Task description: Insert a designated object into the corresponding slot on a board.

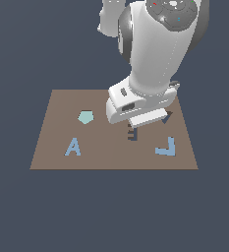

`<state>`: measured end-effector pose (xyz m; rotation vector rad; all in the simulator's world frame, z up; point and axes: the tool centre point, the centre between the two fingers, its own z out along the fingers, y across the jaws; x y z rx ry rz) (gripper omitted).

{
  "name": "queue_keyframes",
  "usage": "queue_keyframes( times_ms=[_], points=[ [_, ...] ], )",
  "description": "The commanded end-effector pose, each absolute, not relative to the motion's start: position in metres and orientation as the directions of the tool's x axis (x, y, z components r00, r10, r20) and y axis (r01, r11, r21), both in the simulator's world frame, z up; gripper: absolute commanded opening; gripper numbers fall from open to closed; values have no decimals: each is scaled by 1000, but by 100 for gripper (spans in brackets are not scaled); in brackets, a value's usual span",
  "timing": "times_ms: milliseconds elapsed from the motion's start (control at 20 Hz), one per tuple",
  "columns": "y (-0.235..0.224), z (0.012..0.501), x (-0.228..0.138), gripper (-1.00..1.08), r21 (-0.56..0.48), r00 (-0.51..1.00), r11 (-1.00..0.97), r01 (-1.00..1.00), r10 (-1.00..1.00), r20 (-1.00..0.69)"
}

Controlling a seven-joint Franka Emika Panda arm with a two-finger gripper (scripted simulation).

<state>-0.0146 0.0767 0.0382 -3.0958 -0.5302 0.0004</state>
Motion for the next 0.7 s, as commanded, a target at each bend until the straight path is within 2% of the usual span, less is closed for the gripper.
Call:
queue_keyframes(
  times_ms=[0,650],
  points=[
    [76,39,-4,-100,-1,969,-969,247,247,0],
    [66,40,28,-100,0,999,-999,-41,-41,-1]
  ],
)
